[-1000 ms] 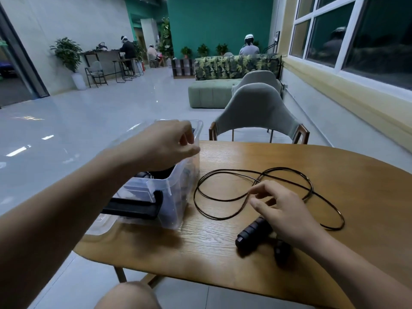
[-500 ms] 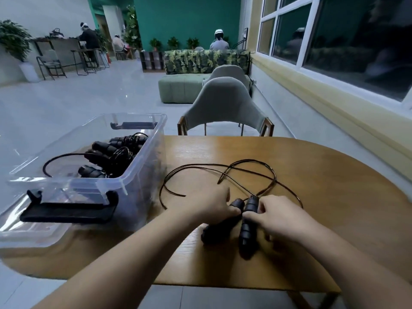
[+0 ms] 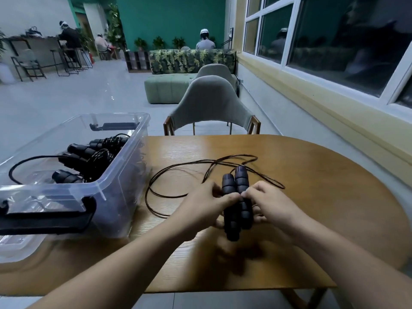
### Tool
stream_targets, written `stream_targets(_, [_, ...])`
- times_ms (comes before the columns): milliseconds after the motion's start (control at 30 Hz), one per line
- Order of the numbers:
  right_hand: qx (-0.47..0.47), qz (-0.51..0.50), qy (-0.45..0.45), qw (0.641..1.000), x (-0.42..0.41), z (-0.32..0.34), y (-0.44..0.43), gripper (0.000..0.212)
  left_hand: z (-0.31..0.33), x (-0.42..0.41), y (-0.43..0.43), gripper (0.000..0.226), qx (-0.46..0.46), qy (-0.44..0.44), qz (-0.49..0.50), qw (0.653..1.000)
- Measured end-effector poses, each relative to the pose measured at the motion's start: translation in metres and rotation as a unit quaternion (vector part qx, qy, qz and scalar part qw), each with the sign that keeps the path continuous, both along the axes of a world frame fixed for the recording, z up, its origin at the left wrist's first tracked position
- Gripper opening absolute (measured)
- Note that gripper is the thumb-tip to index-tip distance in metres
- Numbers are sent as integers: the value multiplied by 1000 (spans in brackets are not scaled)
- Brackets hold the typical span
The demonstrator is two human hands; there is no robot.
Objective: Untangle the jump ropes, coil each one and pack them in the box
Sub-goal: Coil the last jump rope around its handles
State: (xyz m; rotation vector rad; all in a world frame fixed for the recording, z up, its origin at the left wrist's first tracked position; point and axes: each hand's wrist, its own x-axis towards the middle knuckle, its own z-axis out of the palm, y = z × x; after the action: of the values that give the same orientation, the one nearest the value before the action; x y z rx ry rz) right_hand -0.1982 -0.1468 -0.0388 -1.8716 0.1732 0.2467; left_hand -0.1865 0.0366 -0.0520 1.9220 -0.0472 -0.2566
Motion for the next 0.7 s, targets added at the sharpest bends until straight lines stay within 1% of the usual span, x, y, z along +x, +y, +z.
stream_targets(100, [33,-19,-43,998,-7,8,1,15,11,-6,-3,35,-120,35,17,992])
stream_targets(200, [87,-63,-85,991,-10,8,2,11,20,-12,-5,36,-175,47,31,983])
stream_targets(267, [81,-75,-105,988,-11,5,3,9,23,-15,-8,36,-189,46,33,980])
stream_targets(467, [19,-25,-120,992,-15,11,-4,10,22,-14,-9,39,-212,39,51,975])
stream_targets(600, [-29,-2,-122,992,-22,14,-8,11,20,-13,-5,40,-202,52,7,978])
stream_targets(700, [-19,19,-110,994,-26,14,-6,14,15,-15,-6,41,-206,67,1,976])
